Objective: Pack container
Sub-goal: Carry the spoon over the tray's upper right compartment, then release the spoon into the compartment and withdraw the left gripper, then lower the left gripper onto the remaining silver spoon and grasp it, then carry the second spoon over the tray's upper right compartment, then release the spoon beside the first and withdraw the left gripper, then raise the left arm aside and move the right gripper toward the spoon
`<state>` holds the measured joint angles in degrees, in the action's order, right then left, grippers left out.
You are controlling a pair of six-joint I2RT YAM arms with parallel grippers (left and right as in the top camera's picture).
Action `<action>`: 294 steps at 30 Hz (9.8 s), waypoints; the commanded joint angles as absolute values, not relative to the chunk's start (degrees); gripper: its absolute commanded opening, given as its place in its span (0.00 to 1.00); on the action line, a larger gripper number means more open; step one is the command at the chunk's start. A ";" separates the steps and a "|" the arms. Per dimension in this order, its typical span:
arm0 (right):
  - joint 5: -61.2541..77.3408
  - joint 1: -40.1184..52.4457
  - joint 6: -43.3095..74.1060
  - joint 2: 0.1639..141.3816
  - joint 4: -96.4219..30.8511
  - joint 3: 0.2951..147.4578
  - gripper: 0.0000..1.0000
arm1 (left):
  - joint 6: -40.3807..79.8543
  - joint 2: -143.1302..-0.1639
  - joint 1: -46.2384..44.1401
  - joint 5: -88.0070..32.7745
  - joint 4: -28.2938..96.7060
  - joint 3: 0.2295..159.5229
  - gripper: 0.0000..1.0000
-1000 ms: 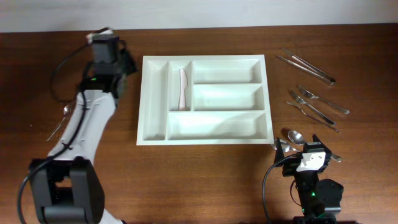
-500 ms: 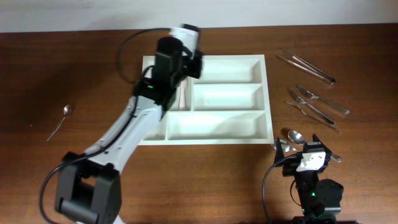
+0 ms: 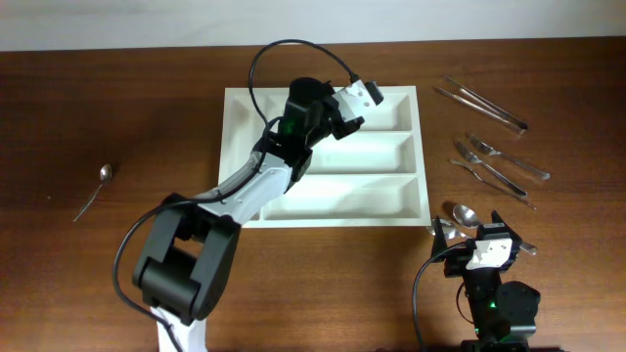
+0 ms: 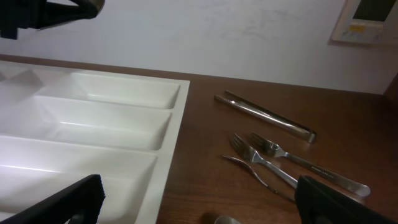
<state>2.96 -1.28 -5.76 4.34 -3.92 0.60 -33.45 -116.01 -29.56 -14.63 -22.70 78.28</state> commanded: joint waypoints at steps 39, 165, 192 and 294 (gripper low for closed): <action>2.50 -0.75 -5.06 4.29 -4.32 0.32 0.99 | -42.48 -123.55 -28.34 -1.78 -24.38 84.71 0.99; 2.50 -0.75 -5.06 4.29 -4.32 0.32 0.99 | 27.57 -114.89 16.71 24.23 35.68 85.36 0.02; 2.50 -0.75 -5.08 4.29 -4.32 0.32 0.98 | -3.99 -105.56 -23.62 1.61 -3.79 85.36 0.02; 4.43 -0.75 -5.06 4.29 -4.12 0.32 0.99 | -24.97 -91.26 7.68 -18.02 62.85 96.75 0.99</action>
